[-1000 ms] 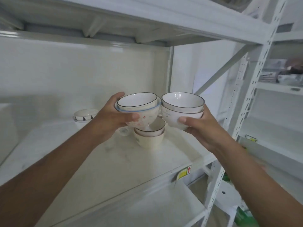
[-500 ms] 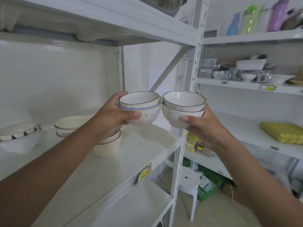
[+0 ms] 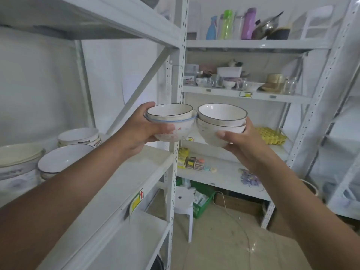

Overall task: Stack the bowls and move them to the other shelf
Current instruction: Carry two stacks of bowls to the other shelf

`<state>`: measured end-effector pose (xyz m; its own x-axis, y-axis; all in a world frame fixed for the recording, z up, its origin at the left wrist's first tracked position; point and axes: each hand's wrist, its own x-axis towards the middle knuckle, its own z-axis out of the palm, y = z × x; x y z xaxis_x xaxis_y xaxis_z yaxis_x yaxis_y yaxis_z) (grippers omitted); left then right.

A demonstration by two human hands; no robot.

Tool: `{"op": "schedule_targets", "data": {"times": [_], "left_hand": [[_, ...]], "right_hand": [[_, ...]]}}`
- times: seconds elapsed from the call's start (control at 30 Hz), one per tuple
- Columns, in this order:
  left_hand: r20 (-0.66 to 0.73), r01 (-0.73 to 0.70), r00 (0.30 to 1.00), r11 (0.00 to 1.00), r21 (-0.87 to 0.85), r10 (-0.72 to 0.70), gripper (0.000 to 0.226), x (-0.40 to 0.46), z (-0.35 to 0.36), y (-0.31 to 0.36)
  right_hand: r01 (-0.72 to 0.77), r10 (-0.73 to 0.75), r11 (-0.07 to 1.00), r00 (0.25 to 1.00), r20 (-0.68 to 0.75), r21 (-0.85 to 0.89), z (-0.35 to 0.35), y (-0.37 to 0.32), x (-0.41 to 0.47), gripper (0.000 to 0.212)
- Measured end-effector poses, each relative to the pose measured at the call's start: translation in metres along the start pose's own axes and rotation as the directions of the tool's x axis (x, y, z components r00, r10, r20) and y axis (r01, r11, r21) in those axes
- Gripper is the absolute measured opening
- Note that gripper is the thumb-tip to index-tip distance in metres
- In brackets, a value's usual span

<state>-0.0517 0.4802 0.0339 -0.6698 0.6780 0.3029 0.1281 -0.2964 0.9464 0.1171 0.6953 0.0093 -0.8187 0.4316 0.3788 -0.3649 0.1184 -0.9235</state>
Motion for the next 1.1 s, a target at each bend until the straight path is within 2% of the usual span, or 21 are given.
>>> {"op": "schedule_targets", "data": {"times": [0.13,0.2,0.33,0.43,0.57,0.7,0.77,0.87,0.93,1.0,1.1], "left_hand": [[0.067,0.025,0.998,0.999,-0.042,-0.022,0.095,0.012,0.021,-0.014],[0.087,0.031,0.996,0.998,-0.054,-0.026,0.081,0.018,0.030,-0.023],[0.124,0.042,0.992,0.996,-0.079,-0.032,0.082,0.035,0.051,-0.041],[0.146,0.060,0.988,0.993,-0.099,-0.045,0.100,0.050,0.068,-0.053],[0.158,0.077,0.986,0.990,-0.119,-0.058,0.118,0.073,0.091,-0.071],[0.178,0.078,0.982,0.990,-0.116,-0.057,0.124,0.102,0.113,-0.086],[0.168,0.072,0.985,0.989,-0.126,-0.050,0.112,0.118,0.122,-0.092],[0.149,0.078,0.987,0.989,-0.123,-0.059,0.106,0.142,0.137,-0.102],[0.140,0.082,0.988,0.990,-0.117,-0.065,0.118,0.157,0.145,-0.107],[0.137,0.078,0.989,0.989,-0.123,-0.061,0.133,0.173,0.152,-0.111],[0.139,0.077,0.989,0.986,-0.146,-0.057,0.134,0.197,0.160,-0.122]], "right_hand": [[-0.012,0.008,0.999,0.995,-0.097,-0.041,-0.021,0.002,-0.012,0.084],[-0.017,0.011,0.999,0.991,-0.137,-0.038,-0.031,0.005,-0.016,0.083],[-0.024,0.017,0.999,0.985,-0.169,-0.043,-0.057,0.011,-0.017,0.081],[-0.015,0.010,1.000,0.981,-0.193,-0.024,-0.078,0.017,-0.012,0.088],[-0.026,0.022,1.000,0.975,-0.223,-0.013,-0.109,0.026,0.000,0.108],[-0.038,0.036,0.999,0.967,-0.254,-0.001,-0.142,0.038,0.017,0.113],[-0.035,0.034,0.999,0.965,-0.259,0.001,-0.159,0.041,0.026,0.114],[-0.037,0.038,0.999,0.967,-0.253,0.008,-0.184,0.049,0.041,0.098],[-0.049,0.051,0.999,0.964,-0.263,0.013,-0.199,0.056,0.049,0.094],[-0.060,0.063,0.998,0.958,-0.280,0.019,-0.209,0.063,0.057,0.105],[-0.069,0.073,0.997,0.950,-0.305,0.023,-0.223,0.073,0.069,0.116]]}}
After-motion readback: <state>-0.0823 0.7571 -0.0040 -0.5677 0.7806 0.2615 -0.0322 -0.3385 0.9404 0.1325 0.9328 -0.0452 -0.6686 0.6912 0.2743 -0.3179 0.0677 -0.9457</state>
